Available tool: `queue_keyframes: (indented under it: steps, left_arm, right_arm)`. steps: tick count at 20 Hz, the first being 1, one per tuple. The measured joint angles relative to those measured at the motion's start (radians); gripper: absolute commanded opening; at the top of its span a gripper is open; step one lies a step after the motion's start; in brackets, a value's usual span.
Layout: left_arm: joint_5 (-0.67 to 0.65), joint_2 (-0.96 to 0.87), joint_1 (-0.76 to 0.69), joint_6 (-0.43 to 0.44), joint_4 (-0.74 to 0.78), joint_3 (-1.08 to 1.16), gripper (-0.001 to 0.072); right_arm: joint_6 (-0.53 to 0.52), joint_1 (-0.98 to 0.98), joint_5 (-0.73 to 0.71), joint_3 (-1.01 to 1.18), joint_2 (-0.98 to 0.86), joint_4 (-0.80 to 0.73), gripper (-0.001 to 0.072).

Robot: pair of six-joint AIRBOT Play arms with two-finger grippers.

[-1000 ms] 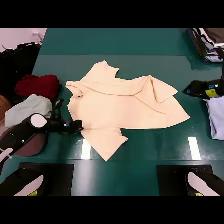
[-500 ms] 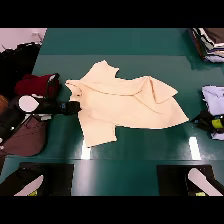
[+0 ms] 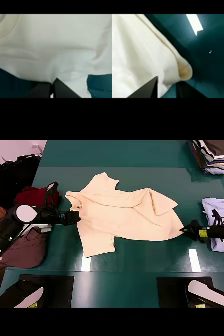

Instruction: Fold the shirts.

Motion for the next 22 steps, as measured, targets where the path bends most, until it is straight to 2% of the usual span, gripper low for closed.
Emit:
queue_keyframes:
  steps: [1, 4, 7, 10, 17, 22]
  left_arm:
    - [-0.001, 0.000, 0.000, -0.001, 0.000, 0.000, 0.0024]
    - [-0.011, 0.003, 0.000, -0.003, 0.003, 0.027, 0.0024]
    - [-0.065, 0.012, -0.001, -0.003, 0.034, 0.161, 0.0024]
    - [-0.129, 0.048, -0.001, -0.003, 0.111, 0.407, 0.0024]
    - [-0.246, 0.112, -0.001, -0.002, 0.285, 1.167, 0.0024]
    - [-0.248, 0.117, -0.002, -0.018, 0.321, 1.419, 0.0023]
  right_arm:
    - [-0.002, 0.021, -0.017, 0.016, -0.010, -0.013, 0.0016]
    - [-0.013, 0.073, -0.024, 0.065, -0.002, -0.006, 0.0015]
    - [-0.022, 0.109, -0.006, 0.153, 0.082, -0.002, 0.0015]
    - [-0.025, 0.132, 0.007, 0.320, 0.212, -0.001, 0.0015]
    - [-0.026, 0.099, 0.014, 0.870, 0.452, 0.004, 0.0015]
    - [-0.023, -0.015, 0.051, 1.138, 0.497, 0.005, 0.0014]
